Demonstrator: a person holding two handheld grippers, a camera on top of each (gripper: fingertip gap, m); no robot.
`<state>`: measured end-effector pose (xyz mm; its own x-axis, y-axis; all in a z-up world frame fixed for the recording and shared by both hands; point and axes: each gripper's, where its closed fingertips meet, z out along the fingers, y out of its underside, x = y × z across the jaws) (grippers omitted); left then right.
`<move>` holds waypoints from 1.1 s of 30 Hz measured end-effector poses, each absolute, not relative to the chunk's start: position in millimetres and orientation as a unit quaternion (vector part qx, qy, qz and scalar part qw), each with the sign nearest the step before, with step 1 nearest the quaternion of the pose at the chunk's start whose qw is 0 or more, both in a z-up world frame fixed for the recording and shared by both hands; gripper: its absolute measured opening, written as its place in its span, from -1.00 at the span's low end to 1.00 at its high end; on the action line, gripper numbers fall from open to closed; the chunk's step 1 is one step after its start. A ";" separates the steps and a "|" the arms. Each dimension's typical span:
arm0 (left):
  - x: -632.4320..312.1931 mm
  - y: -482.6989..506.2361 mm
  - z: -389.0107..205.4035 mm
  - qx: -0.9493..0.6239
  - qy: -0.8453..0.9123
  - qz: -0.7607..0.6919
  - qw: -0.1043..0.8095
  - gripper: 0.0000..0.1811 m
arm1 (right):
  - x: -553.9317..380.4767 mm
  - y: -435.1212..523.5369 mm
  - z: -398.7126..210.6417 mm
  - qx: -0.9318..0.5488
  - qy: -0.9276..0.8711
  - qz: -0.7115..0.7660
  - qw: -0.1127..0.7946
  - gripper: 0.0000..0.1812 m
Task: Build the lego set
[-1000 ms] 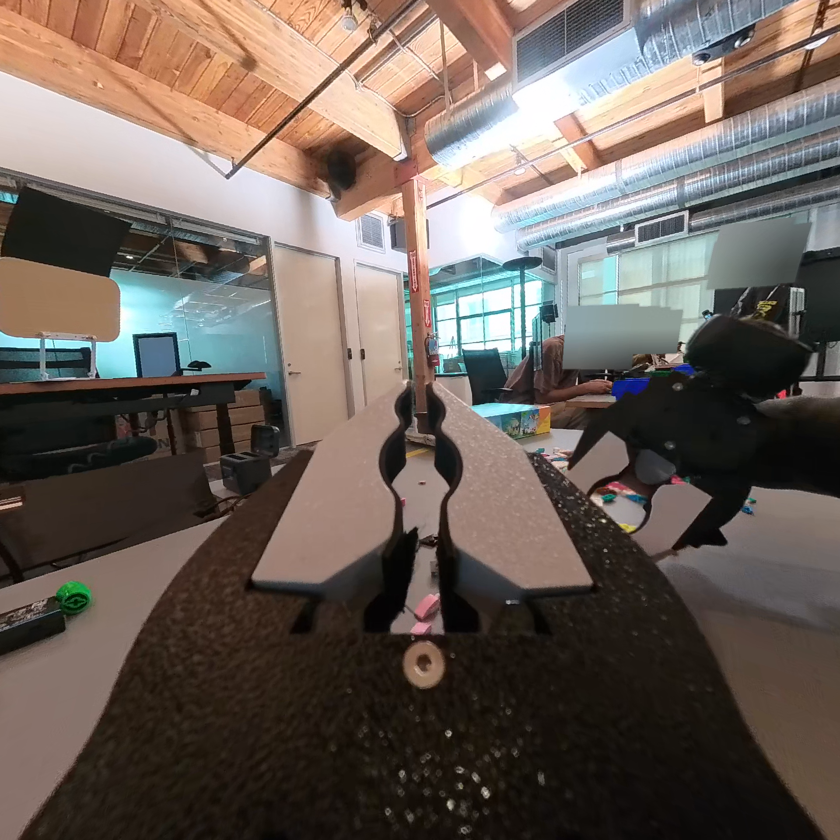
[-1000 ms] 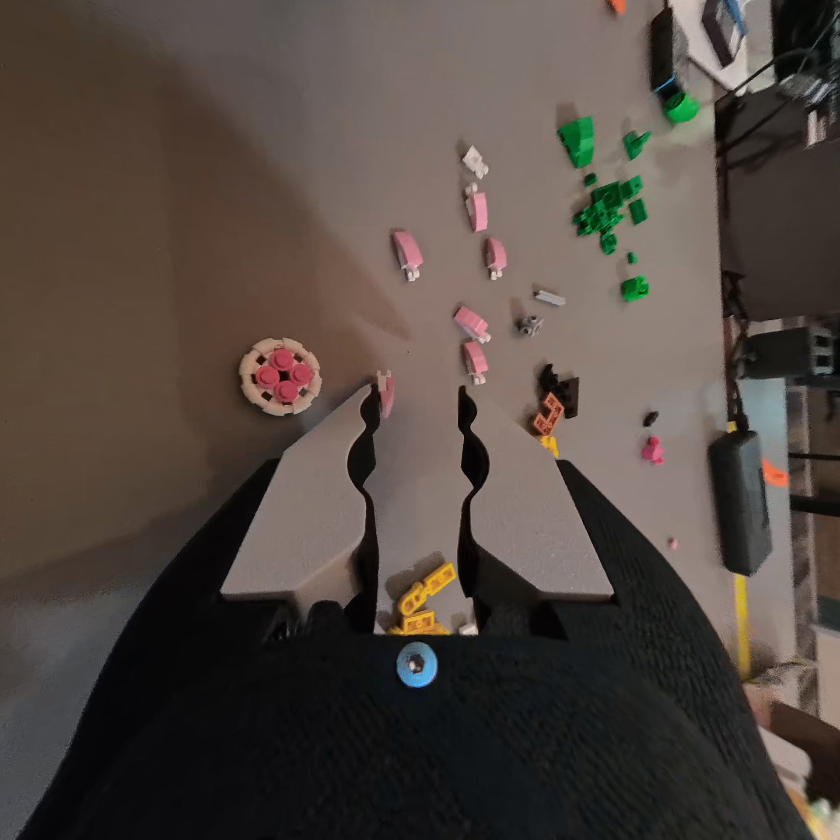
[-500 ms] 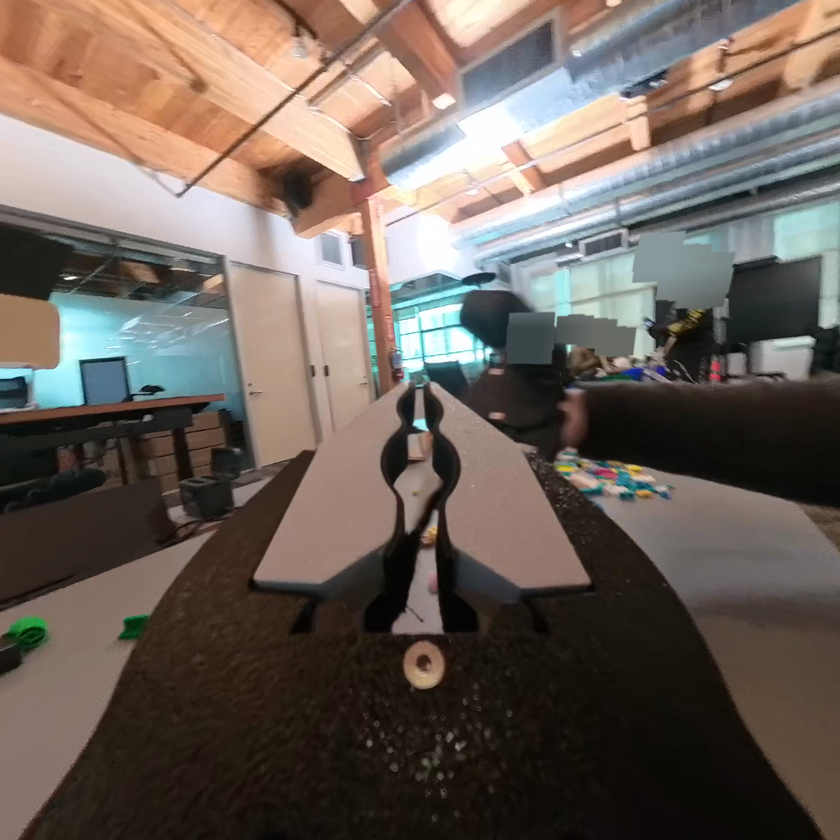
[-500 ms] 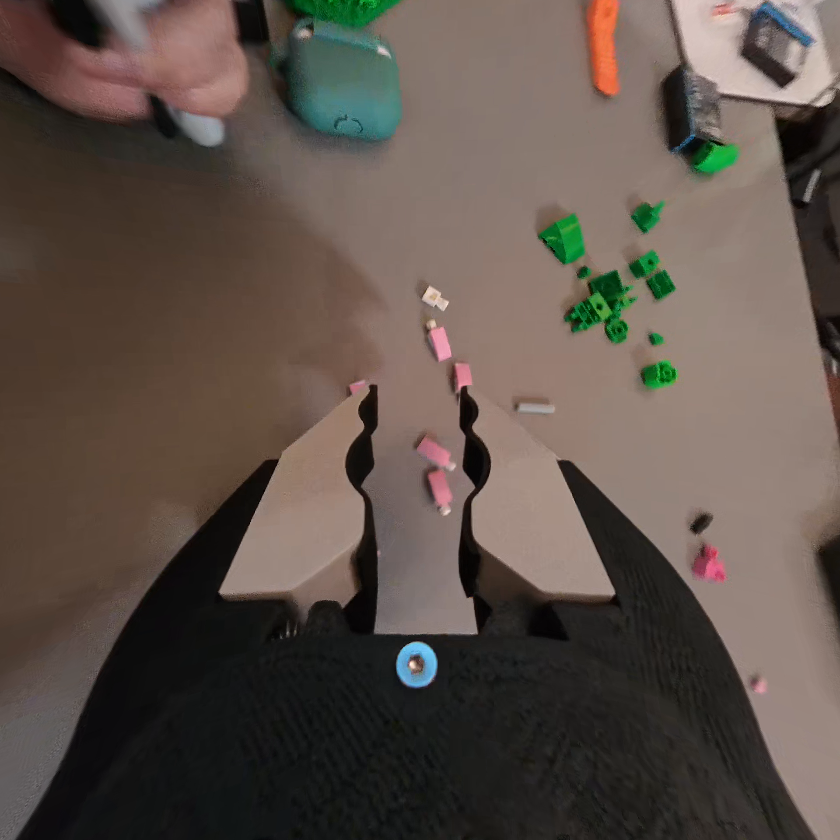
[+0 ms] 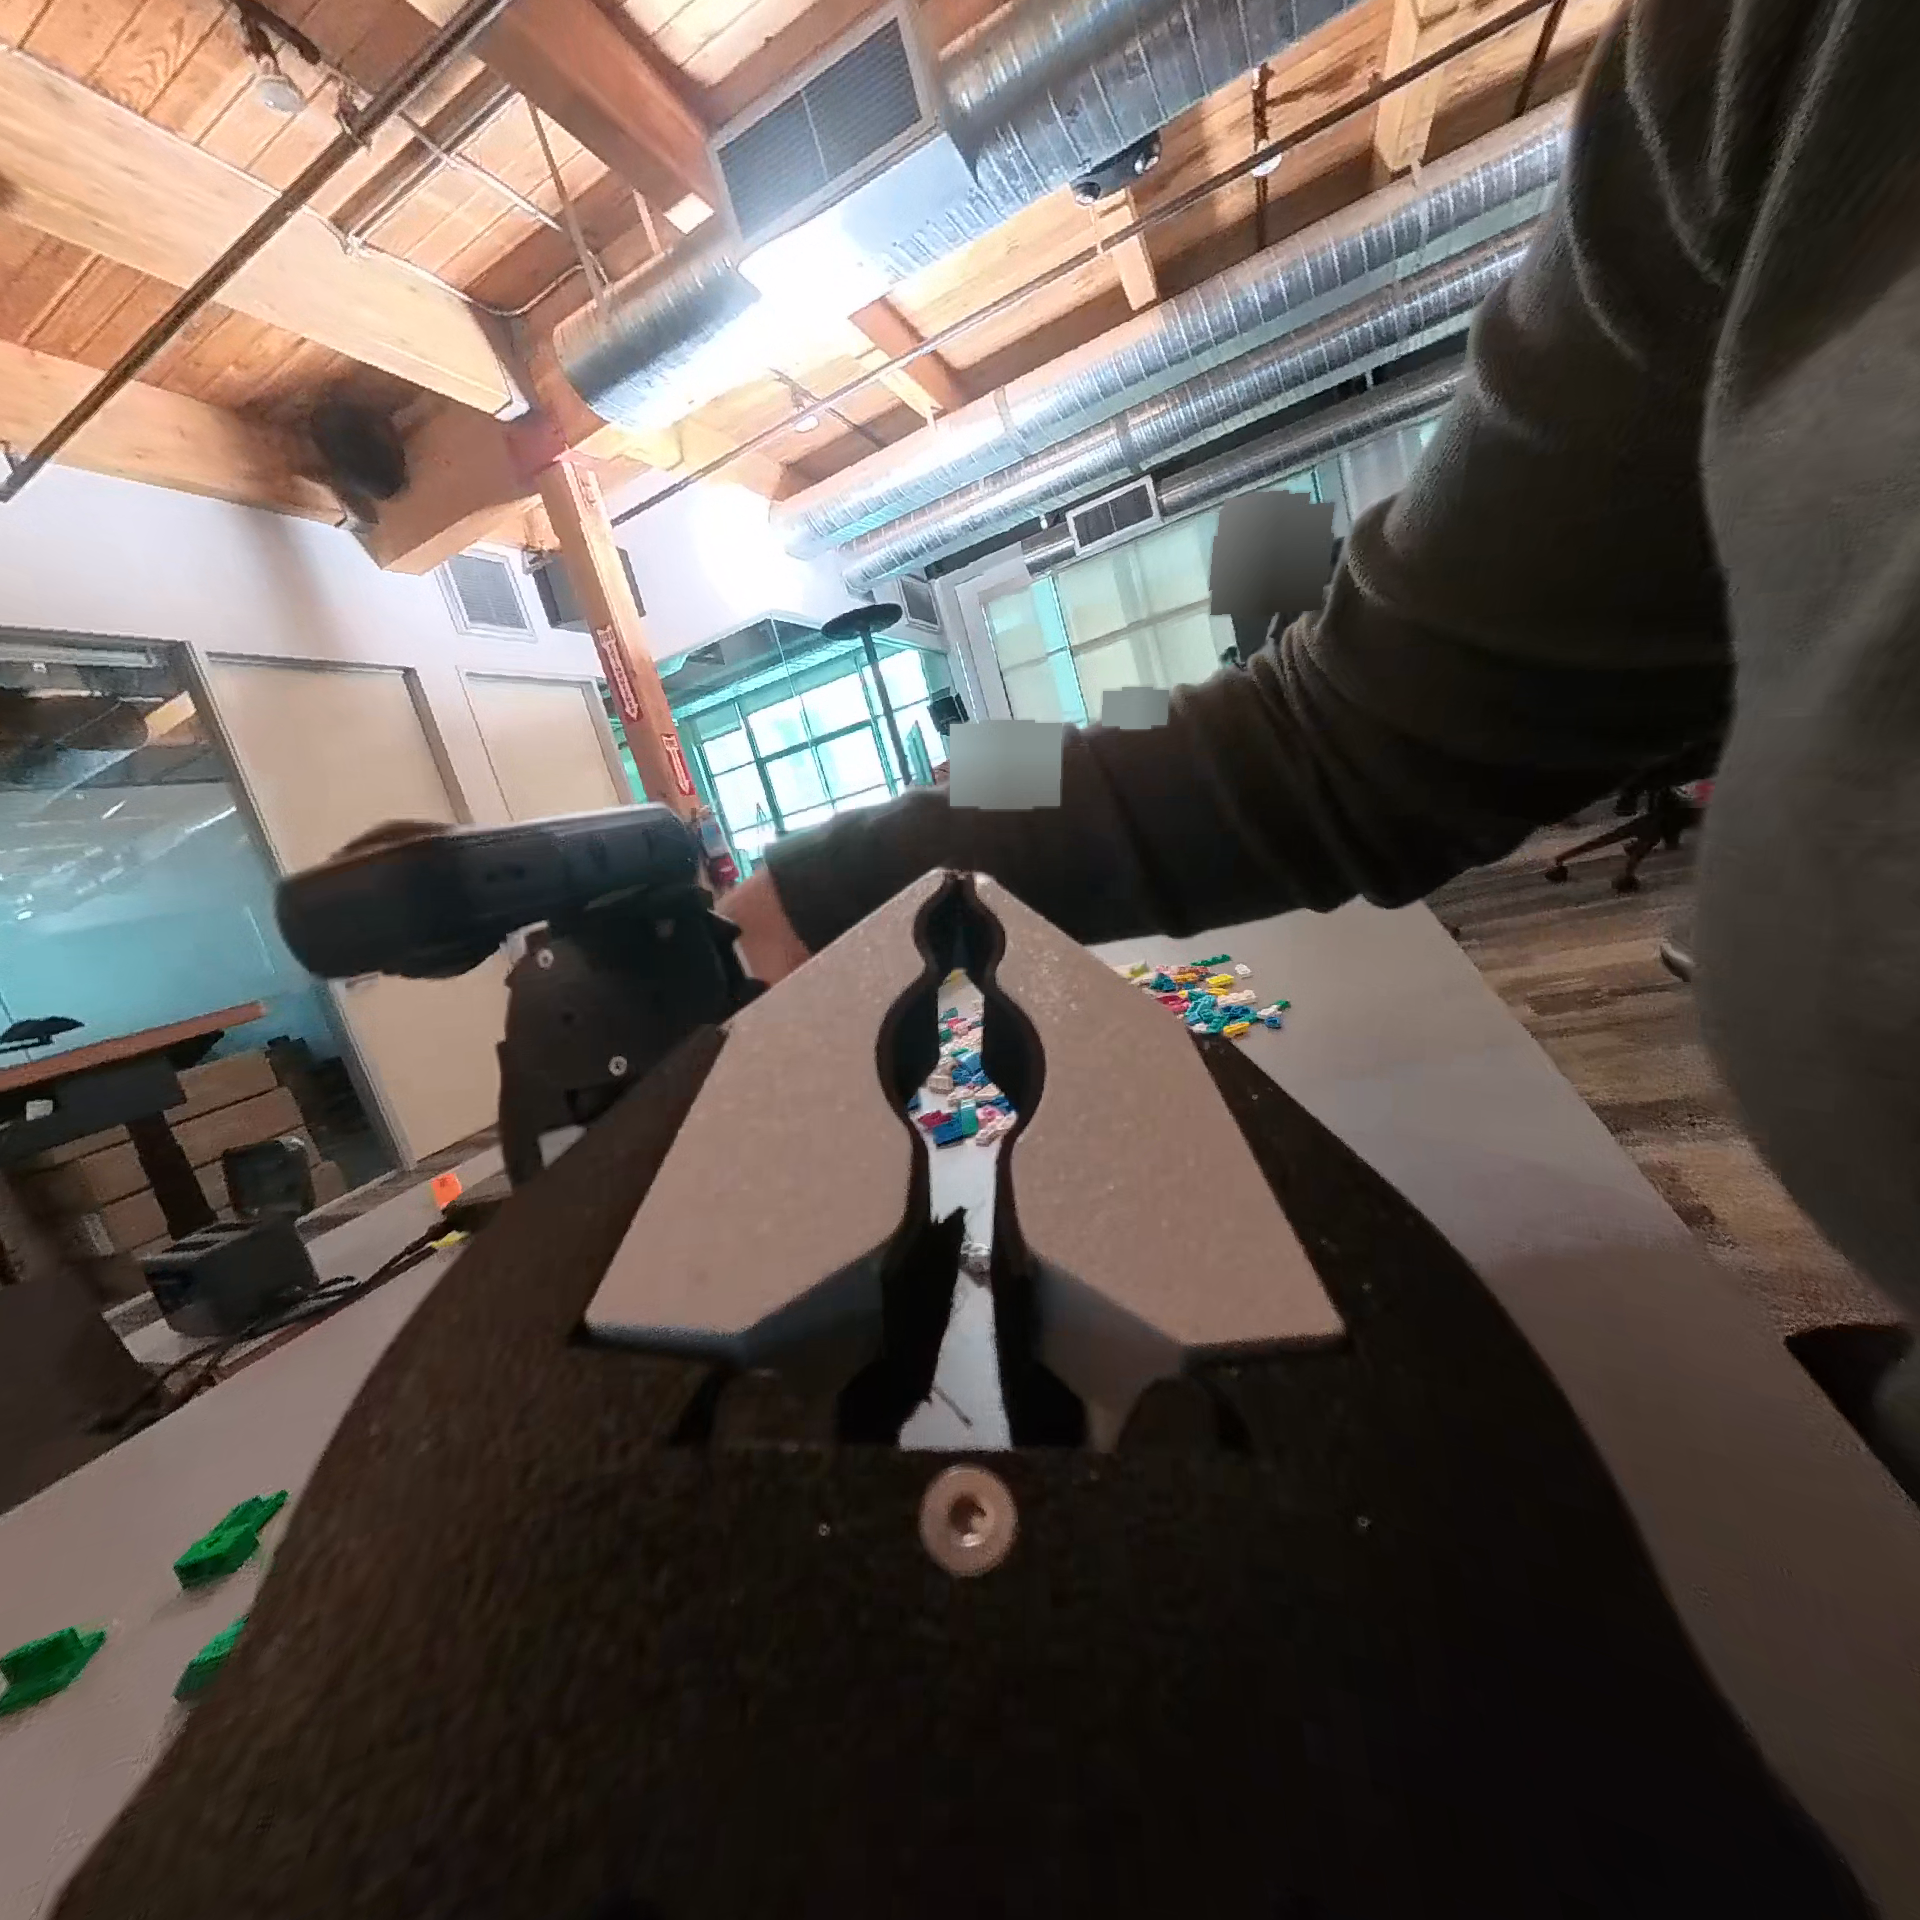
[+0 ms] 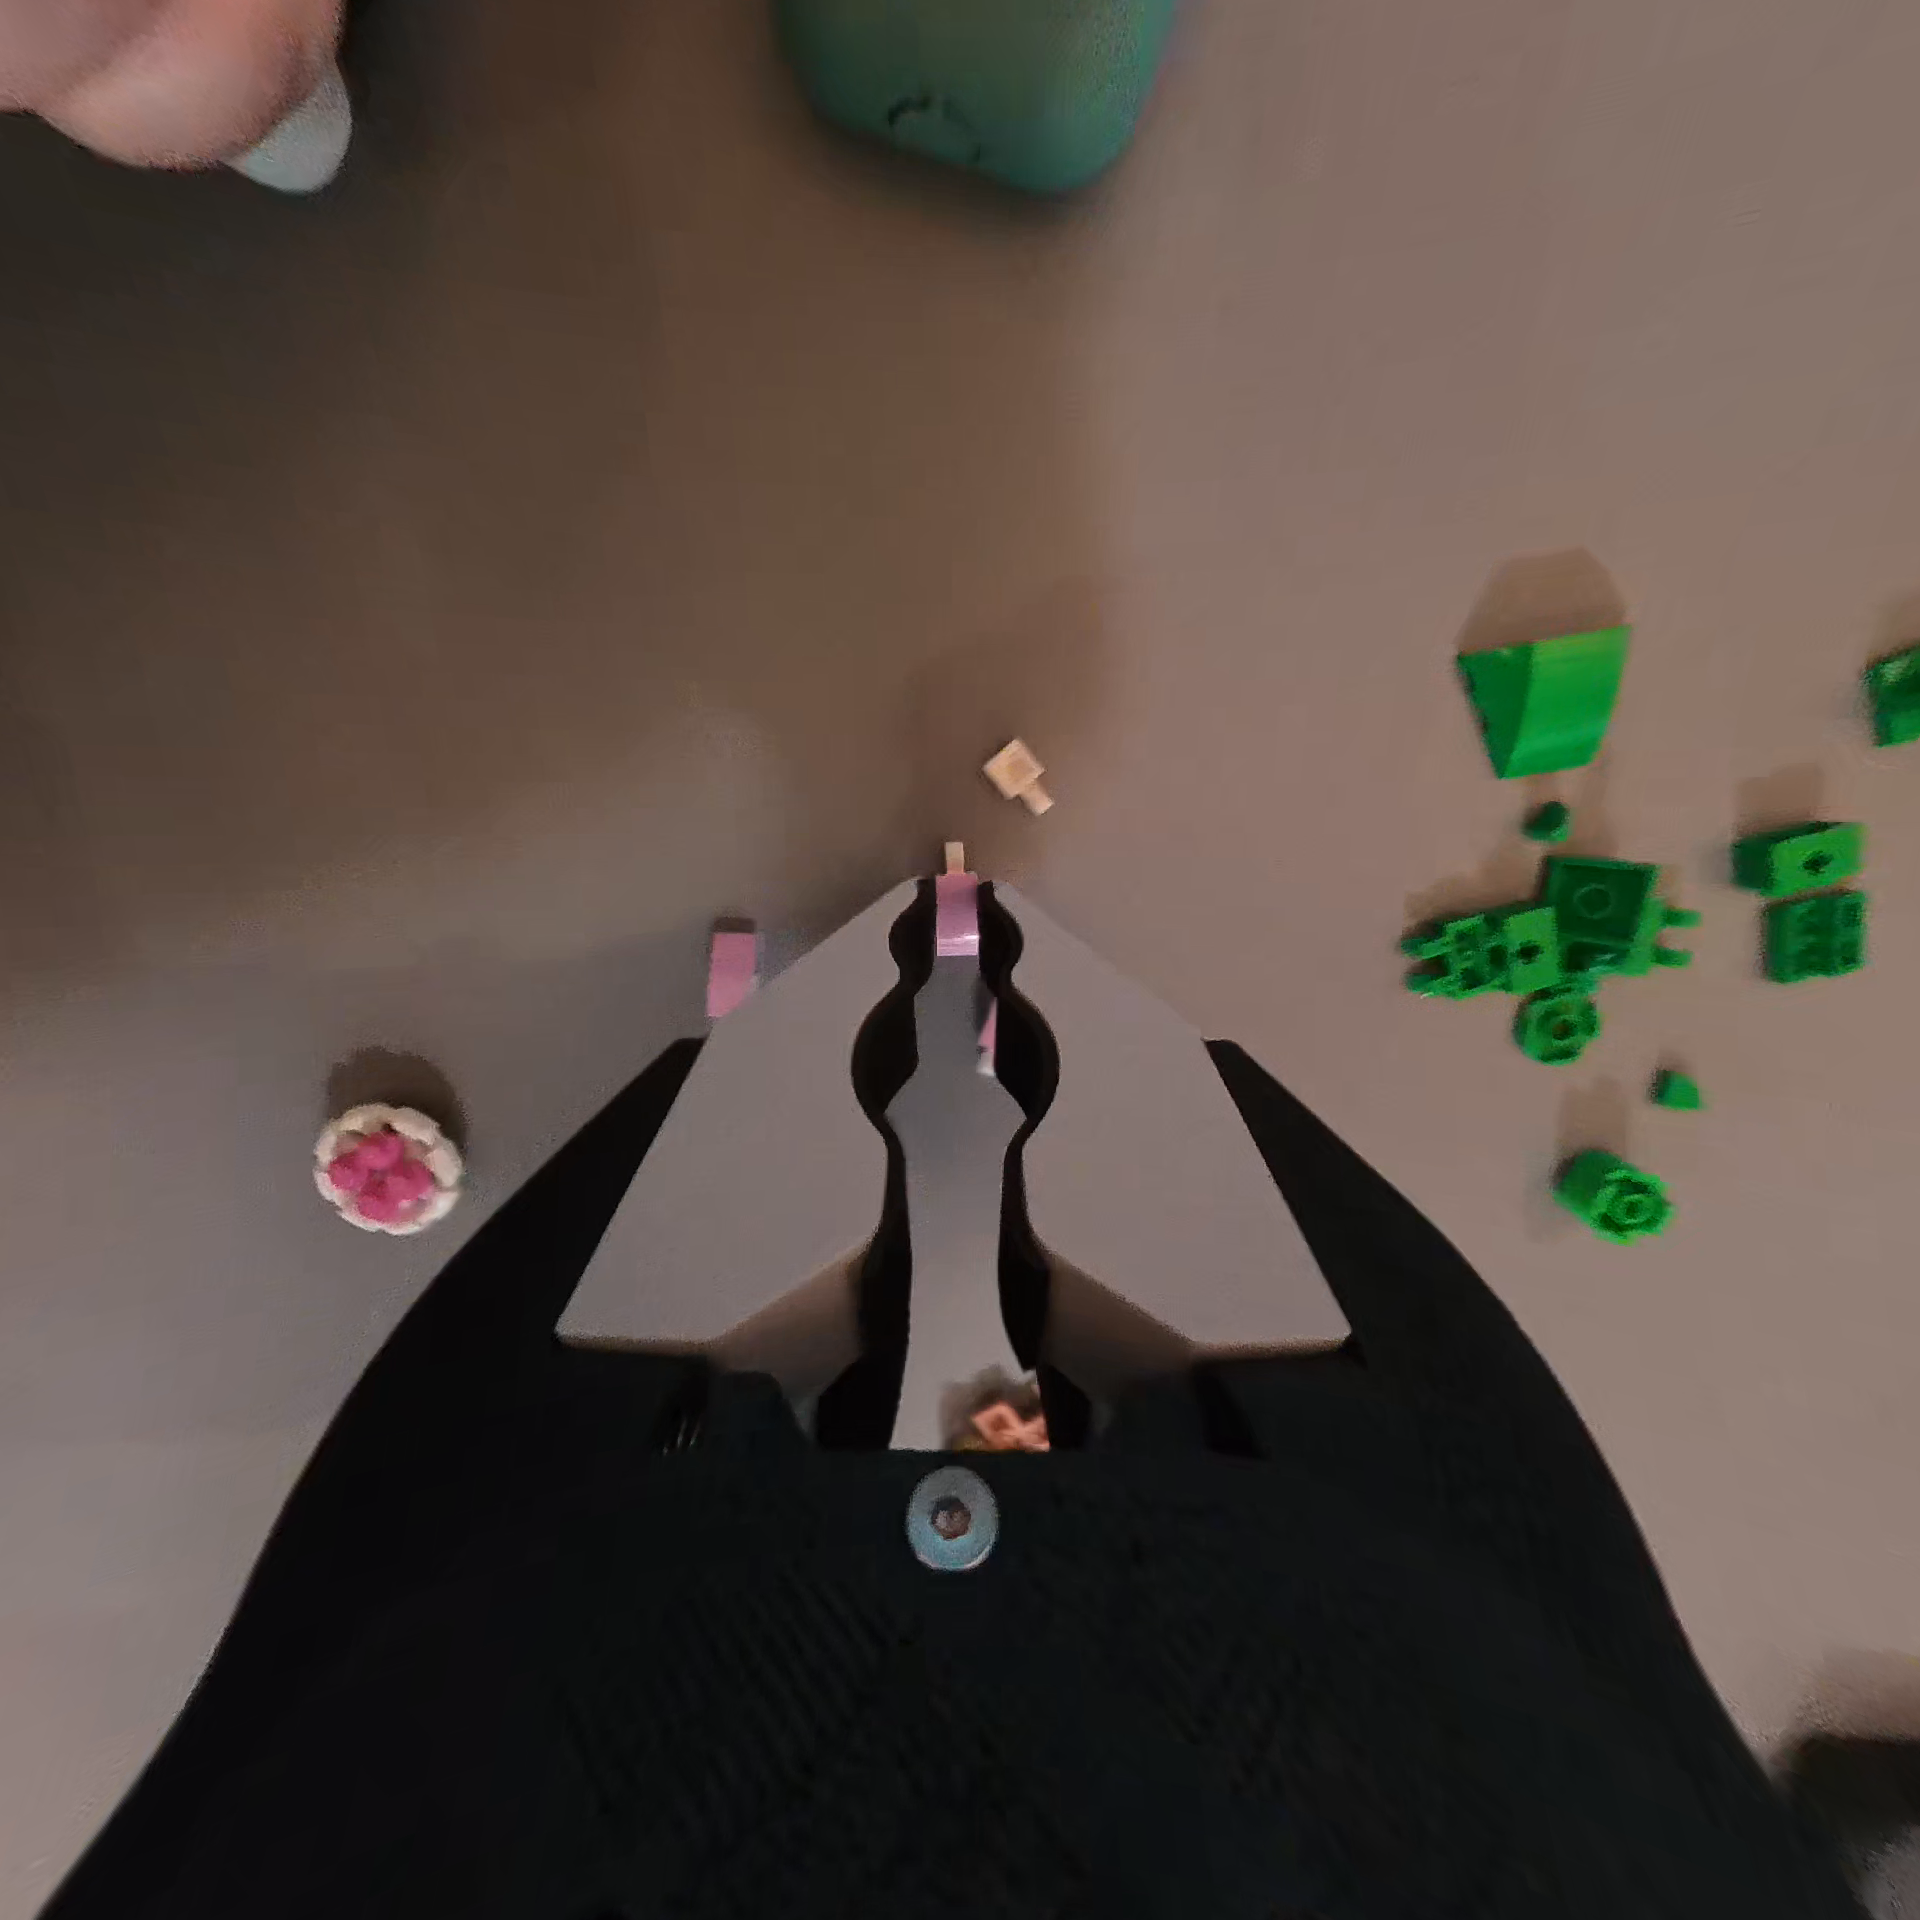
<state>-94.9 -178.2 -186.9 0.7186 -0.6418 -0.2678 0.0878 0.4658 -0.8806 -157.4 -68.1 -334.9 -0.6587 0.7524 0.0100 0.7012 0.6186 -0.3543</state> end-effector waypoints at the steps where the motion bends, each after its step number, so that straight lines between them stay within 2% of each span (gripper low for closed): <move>1: -95.7 -175.7 -187.3 -0.468 0.294 -0.229 0.801 -1.00 | -165.6 -65.8 -329.6 -0.393 -0.901 0.161 0.089 -0.93; 6: -98.6 -171.3 -188.5 -0.478 0.280 -0.242 0.796 -1.00 | -247.8 -64.4 -311.2 -0.300 -0.928 0.167 0.146 -0.93; 11: -100.0 -171.5 -188.4 -0.479 0.278 -0.242 0.797 -1.00 | -306.3 -70.4 -326.2 -0.248 -0.945 0.164 0.136 -0.93; 17: -98.2 -169.9 -189.1 -0.479 0.280 -0.243 0.795 -1.00 | -325.6 -70.4 -336.4 -0.254 -0.948 0.161 0.104 -0.92; 19: -98.9 -169.0 -189.4 -0.481 0.278 -0.245 0.794 -1.00 | -325.8 -72.2 -339.9 -0.267 -0.946 0.162 0.088 -0.87; 21: -100.1 -168.2 -189.4 -0.483 0.276 -0.244 0.794 -1.00 | -327.3 -74.1 -335.5 -0.286 -0.938 0.173 0.090 -0.72; 23: -101.8 -167.2 -189.5 -0.484 0.274 -0.241 0.795 -1.00 | -319.9 -69.0 -326.5 -0.304 -0.933 0.163 0.101 -0.63; 25: -103.0 -166.6 -189.2 -0.484 0.272 -0.241 0.796 -1.00 | -298.0 -65.0 -310.8 -0.326 -0.925 0.165 0.106 -0.66; 28: -101.9 -165.1 -189.4 -0.485 0.272 -0.243 0.795 -1.00 | -233.0 -60.7 -300.6 -0.402 -0.901 0.161 0.039 -0.78; 33: -98.1 -163.0 -191.1 -0.488 0.275 -0.247 0.790 -1.00 | -152.2 -45.6 -324.5 -0.463 -0.880 0.102 -0.004 -0.78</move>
<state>-98.1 -163.0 -191.1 0.7262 -0.6597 -0.1937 0.1221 0.4010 -0.9079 -152.2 -45.6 -324.5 -0.5705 0.8149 -0.1020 0.8166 0.5496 -0.1765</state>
